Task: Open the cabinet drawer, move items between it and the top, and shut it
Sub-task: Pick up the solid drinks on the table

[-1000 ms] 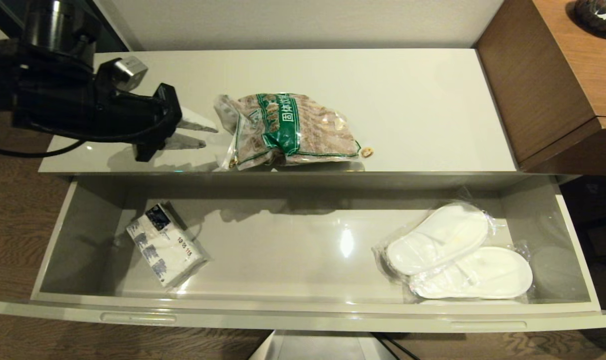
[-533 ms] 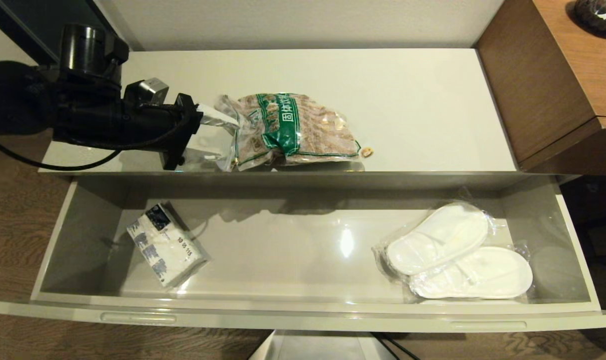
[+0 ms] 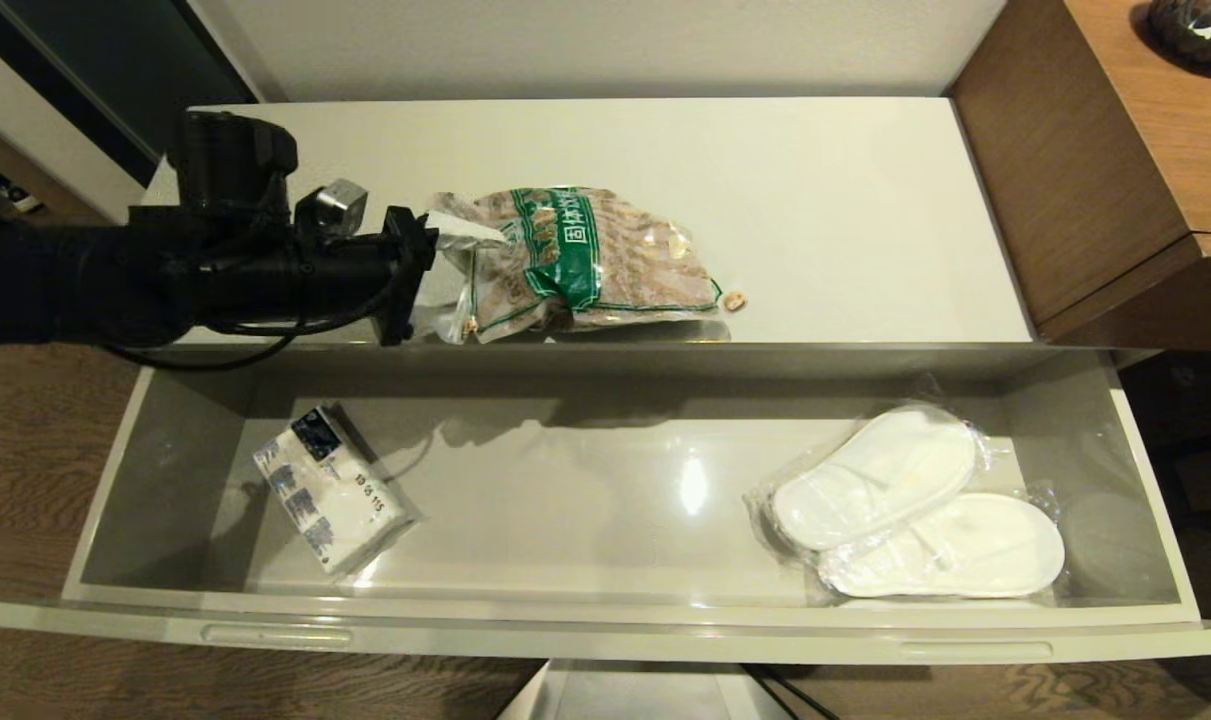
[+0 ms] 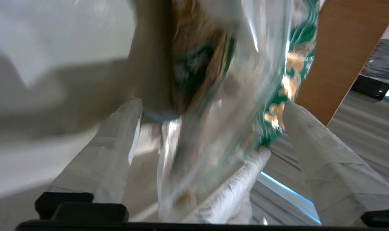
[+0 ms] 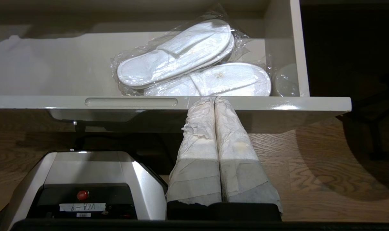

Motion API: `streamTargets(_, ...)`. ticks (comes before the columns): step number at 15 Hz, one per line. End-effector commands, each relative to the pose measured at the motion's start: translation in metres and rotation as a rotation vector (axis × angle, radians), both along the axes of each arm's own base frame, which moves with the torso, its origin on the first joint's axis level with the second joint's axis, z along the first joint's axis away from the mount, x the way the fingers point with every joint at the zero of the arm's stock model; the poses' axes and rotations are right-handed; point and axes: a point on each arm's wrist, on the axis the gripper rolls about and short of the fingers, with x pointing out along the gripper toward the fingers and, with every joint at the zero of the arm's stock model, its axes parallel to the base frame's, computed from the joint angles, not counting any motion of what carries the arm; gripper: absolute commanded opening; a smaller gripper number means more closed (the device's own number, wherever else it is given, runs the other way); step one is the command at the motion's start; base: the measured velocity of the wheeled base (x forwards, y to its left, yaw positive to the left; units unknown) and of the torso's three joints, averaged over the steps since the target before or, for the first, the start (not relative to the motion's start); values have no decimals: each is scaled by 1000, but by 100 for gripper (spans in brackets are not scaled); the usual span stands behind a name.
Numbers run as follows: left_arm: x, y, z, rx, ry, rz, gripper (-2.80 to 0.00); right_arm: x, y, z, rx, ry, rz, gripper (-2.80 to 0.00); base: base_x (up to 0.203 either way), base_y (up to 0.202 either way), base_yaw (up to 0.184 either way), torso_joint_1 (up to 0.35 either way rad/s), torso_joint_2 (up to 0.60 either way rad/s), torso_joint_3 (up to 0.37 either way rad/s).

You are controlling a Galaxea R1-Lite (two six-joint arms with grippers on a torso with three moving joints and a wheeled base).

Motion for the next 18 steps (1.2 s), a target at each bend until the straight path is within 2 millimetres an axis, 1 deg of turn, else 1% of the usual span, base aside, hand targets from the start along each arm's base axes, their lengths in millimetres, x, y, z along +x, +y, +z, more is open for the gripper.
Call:
streamTargets(1,14,-5,-9,-12,-26,-4,0,-1,0,-1,0,-9,0,-280,0,0,0,0,0,0)
streamTargets(3,22,-7,-7,-23,-69,-5,0,-1,0,-1,0,-9,0,-280,0,0,0,0,0,0)
streamTargets(6,27,-14,-3,-41,-100,-17,0,-1,0,-1,0,-9,0,-280,0,0,0,0,0,0)
streamTargets(7,27,-14,-3,-41,-100,-17,-280,-1,0,-1,0,-9,0,-280,0,0,0,0,0,0)
streamTargets(9,26,-19,-3,-39,-101,1,-280,-1,0,-1,0,-9,0,-280,0,0,0,0,0,0)
streamTargets(13,12,-17,11,-46,-124,-12,-280,-1,0,-1,0,-9,0,-280,0,0,0,0,0,0)
streamTargets(16,-6,-14,24,-52,-145,-17,-280,-1,0,-1,0,-9,0,-280,0,0,0,0,0,0)
streamTargets(18,-28,-9,37,-58,-169,-23,-280,-1,0,-1,0,-9,0,-280,0,0,0,0,0,0)
